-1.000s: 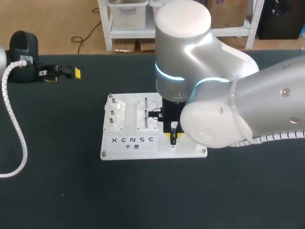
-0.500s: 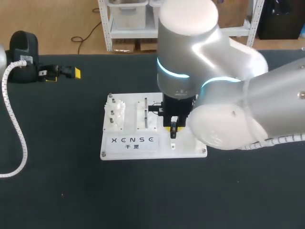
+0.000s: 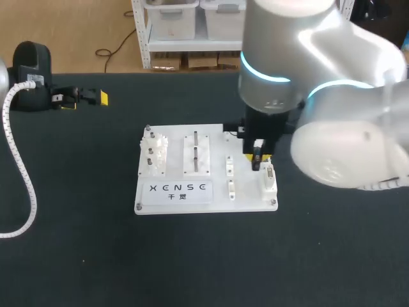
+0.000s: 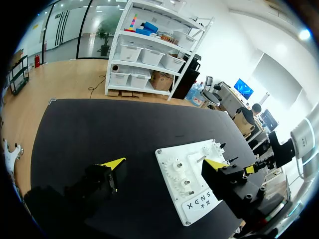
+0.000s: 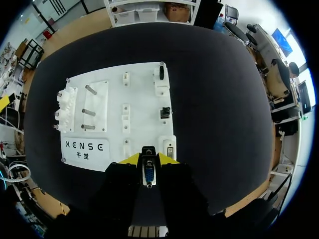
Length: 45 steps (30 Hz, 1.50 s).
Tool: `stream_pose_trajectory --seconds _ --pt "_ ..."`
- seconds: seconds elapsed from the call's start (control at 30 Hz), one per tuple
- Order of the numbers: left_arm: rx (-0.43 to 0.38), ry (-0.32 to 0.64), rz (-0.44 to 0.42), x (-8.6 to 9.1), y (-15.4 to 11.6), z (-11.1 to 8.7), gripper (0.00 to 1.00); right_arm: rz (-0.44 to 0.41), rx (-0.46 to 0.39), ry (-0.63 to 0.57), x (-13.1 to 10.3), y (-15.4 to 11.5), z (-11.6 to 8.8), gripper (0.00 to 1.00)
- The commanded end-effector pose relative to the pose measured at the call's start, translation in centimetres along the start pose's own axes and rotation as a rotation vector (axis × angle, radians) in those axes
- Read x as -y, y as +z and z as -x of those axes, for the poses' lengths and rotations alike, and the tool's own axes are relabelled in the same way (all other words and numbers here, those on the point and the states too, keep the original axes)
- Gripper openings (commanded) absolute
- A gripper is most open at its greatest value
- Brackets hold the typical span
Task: Insert the USB connector, Ethernet cable, and multi-pin plug into their matching sockets one by one.
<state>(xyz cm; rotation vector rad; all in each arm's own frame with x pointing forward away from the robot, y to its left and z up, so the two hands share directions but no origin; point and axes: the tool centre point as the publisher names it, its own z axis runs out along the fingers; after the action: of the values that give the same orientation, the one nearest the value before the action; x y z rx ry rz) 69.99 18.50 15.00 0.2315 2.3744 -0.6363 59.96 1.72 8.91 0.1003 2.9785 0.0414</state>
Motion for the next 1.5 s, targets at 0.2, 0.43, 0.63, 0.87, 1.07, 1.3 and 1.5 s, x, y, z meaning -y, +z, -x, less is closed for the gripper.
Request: stream_pose_trajectory --seconds 0.2,0.43,0.63,0.87,1.07,1.3,1.5 --pt "0.0 0.0 0.0 0.0 0.0 0.0 1.0 -0.016 0.007 0.019 1.7 0.2 -0.7 0.0" --pt "0.0 0.0 0.0 0.0 0.0 0.0 1.0 -0.039 0.007 0.02 2.2 0.8 -0.5 0.0" --pt "0.0 0.0 0.0 0.0 0.0 0.0 1.0 -0.053 0.008 0.014 2.4 1.2 -0.3 0.0" --pt "0.0 0.0 0.0 0.0 0.0 0.0 1.0 -0.076 0.013 -0.003 2.5 1.6 -0.4 0.0" --pt "0.0 0.0 0.0 0.0 0.0 0.0 1.0 -0.08 0.018 -0.009 2.5 1.6 -0.4 0.0" --pt "0.0 0.0 0.0 0.0 0.0 0.0 1.0 -0.09 0.019 -0.012 2.6 1.9 -0.4 0.0" --pt "0.0 0.0 0.0 0.0 0.0 0.0 1.0 -0.094 0.019 -0.011 2.8 1.9 -0.4 0.0"
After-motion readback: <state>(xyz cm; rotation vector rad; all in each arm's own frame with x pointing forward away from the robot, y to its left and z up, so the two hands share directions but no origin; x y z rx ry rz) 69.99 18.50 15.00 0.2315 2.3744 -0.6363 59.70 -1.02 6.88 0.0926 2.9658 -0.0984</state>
